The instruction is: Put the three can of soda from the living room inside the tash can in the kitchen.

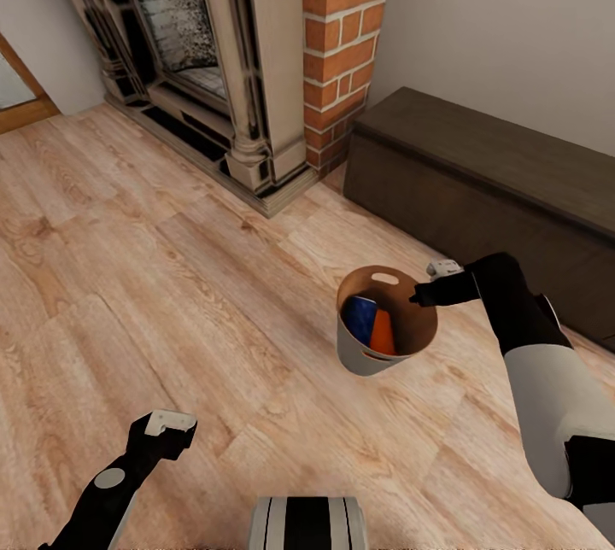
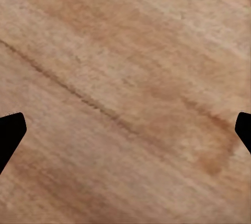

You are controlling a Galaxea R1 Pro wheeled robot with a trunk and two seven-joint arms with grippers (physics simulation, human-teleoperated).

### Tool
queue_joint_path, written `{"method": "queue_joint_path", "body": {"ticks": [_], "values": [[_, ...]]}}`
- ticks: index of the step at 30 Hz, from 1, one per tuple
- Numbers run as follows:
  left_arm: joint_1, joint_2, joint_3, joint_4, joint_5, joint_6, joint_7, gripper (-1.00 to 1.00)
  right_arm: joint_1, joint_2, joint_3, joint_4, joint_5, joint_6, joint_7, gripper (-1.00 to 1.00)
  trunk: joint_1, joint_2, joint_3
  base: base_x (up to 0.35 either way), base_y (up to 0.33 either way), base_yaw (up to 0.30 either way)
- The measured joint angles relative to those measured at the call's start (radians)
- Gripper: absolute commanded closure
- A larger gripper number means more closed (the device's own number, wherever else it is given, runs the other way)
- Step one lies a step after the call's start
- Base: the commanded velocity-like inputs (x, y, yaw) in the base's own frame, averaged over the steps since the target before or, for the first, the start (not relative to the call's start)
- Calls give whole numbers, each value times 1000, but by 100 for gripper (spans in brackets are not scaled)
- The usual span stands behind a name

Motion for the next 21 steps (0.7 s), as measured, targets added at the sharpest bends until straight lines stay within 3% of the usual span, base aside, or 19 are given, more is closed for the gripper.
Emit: {"method": "queue_joint_path", "body": {"ticks": [5, 9, 15, 21], "values": [[0, 0, 0, 0, 1, -1, 0, -100, 2, -2, -1, -8, 23, -13, 12, 100, 1, -1, 0, 0, 0, 0], [0, 1, 0, 0, 4, -1, 0, -100, 2, -1, -1, -9, 6, -2, 18, 100, 1, -1, 5, 0, 0, 0], [0, 0, 0, 0, 4, -2, 0, -100, 3, -2, -1, -9, 18, -9, 17, 100, 1, -1, 7, 0, 0, 0], [0, 0, 0, 1, 1, -2, 0, -100, 13, -1, 0, -29, 17, -9, 17, 100, 4, -2, -16, 0, 0, 0]]}}
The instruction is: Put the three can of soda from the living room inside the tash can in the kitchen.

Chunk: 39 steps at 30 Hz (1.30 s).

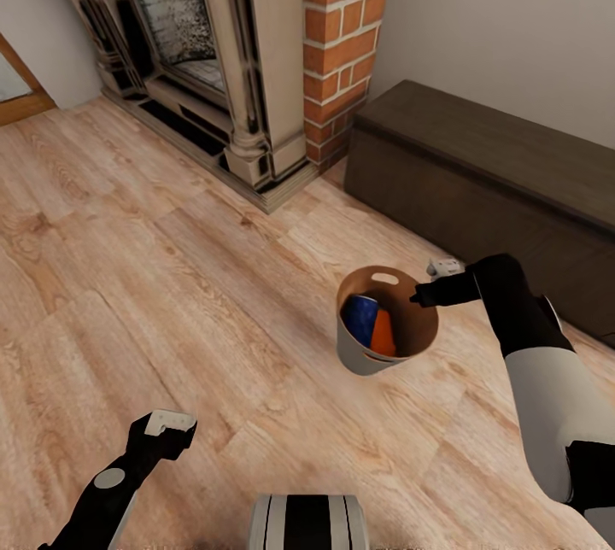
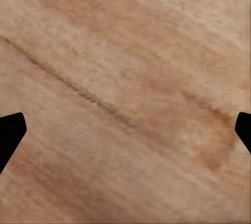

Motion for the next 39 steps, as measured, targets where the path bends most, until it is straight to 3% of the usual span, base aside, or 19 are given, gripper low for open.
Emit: {"method": "queue_joint_path", "body": {"ticks": [10, 32, 39], "values": [[0, 0, 0, 0, -1, 0, 0, -100, 30, 1, -1, -54, -4, 1, 3, 100, 4, -2, -29, 0, 0, 0], [0, -1, 0, 0, 0, -33, 0, -100, 31, -1, -2, -60, -6, 2, 3, 100, 4, -2, -15, 0, 0, 0], [0, -1, 1, 19, -2, -35, 0, -100, 31, -1, -3, -59, -1, 0, 3, 100, 7, -4, -38, 0, 0, 0]]}}
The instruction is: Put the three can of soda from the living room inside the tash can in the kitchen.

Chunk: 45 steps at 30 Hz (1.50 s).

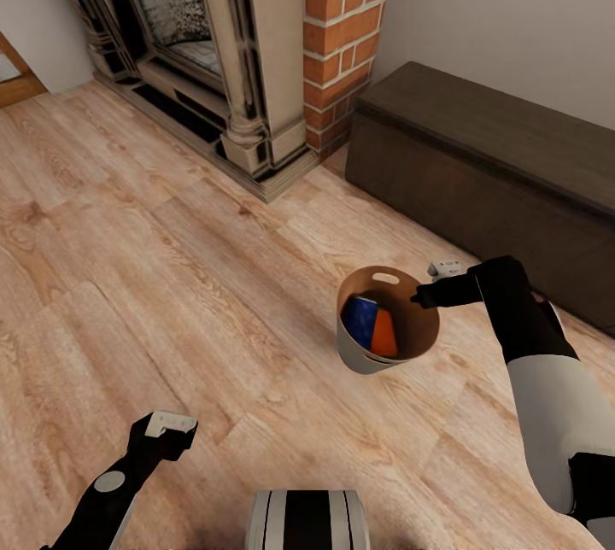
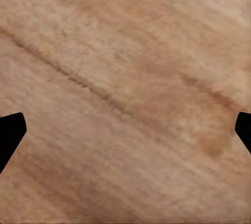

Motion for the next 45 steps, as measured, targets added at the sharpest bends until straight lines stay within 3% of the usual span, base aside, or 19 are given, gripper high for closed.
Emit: {"method": "queue_joint_path", "body": {"ticks": [13, 19, 38, 39, 40, 45], "values": [[0, 1, 0, 15, 6, -1, 0, -100, 0, -1, -1, 0, -7, 4, 2, 100, 1, 0, -8, 0, 0, 0], [0, 0, 0, 16, 2, -2, 4, -100, 0, -1, -45, -1, -1, 0, 1, 100, 4, -2, -31, 0, 0, 0], [0, 1, 0, 16, 7, -3, 0, -100, 0, -1, -55, -2, -1, 0, 2, 100, 4, -2, -31, 0, 0, 0], [0, 1, 0, 16, 7, -3, 0, -100, 0, -2, -55, -2, -2, 0, 2, -100, 4, -2, -31, 0, 0, 0], [0, 1, 0, 16, 7, -3, 0, -100, 0, -1, -55, -2, -24, 13, 7, -100, 3, -2, -31, 0, 0, 0], [0, 1, -1, 16, 7, -3, 0, -100, 0, 0, -55, -2, -24, 13, 7, -100, 3, -2, -31, 0, 0, 0]]}}
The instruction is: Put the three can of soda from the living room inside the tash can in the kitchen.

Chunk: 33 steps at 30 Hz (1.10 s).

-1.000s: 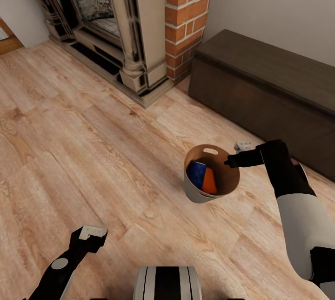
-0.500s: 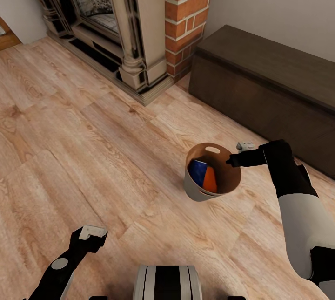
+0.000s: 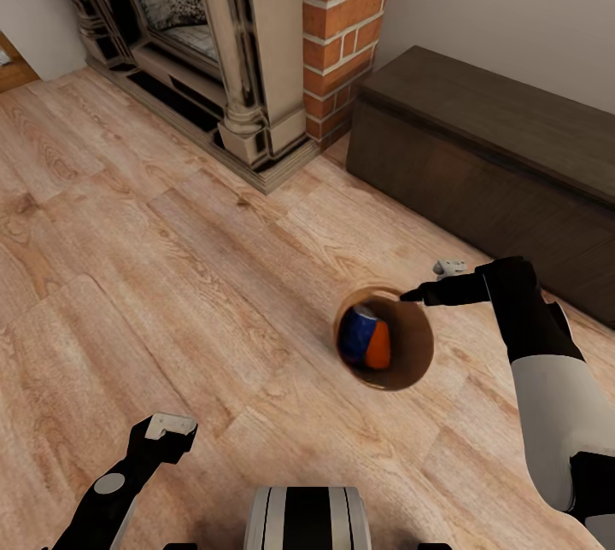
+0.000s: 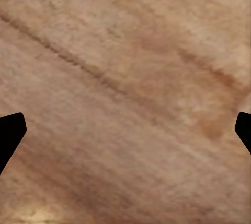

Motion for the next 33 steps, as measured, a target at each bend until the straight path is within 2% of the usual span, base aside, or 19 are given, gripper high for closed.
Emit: {"method": "queue_joint_path", "body": {"ticks": [22, 33], "values": [[0, 0, 0, 0, -2, -9, 1, -100, 0, -1, 0, -7, -1, 0, 0, -100, 0, 0, 0, 0, 0, 0], [0, -1, -1, 0, -7, -9, 9, -100, 10, 0, 0, -7, -1, 0, 0, -100, -5, 3, 42, 0, 0, 0]]}}
